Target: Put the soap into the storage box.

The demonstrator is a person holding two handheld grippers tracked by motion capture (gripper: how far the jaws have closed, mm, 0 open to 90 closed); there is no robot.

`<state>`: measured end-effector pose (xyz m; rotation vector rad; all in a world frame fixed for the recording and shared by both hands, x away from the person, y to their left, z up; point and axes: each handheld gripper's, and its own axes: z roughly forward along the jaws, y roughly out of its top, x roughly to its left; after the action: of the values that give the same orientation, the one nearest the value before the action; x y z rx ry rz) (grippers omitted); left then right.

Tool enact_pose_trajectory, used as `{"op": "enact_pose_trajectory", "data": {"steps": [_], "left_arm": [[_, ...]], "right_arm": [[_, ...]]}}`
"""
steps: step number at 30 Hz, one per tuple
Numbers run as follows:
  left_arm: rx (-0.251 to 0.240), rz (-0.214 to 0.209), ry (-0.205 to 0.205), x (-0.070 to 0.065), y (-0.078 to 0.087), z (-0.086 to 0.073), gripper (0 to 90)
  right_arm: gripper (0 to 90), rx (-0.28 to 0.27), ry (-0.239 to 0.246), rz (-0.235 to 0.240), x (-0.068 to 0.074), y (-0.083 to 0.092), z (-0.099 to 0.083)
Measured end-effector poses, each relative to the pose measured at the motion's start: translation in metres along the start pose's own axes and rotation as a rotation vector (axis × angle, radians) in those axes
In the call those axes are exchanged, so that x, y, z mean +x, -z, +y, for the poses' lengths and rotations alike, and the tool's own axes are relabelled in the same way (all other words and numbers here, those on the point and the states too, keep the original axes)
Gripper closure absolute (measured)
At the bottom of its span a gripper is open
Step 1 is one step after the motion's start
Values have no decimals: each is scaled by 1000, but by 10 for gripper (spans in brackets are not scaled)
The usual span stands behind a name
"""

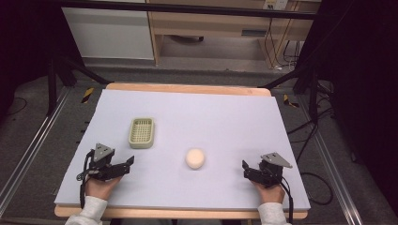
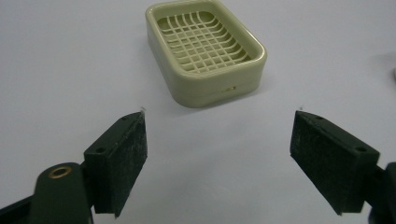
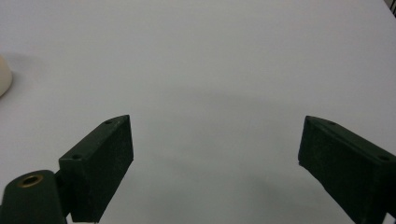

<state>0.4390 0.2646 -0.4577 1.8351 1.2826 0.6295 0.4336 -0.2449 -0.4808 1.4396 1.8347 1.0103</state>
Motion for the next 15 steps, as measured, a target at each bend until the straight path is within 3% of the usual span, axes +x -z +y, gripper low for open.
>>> {"op": "enact_pose_trajectory", "data": {"steps": [15], "left_arm": [[-6,-23,-16,-15,-1,7,201]], "right_arm": [[107,4,-14,3,-1,0,-1]]}}
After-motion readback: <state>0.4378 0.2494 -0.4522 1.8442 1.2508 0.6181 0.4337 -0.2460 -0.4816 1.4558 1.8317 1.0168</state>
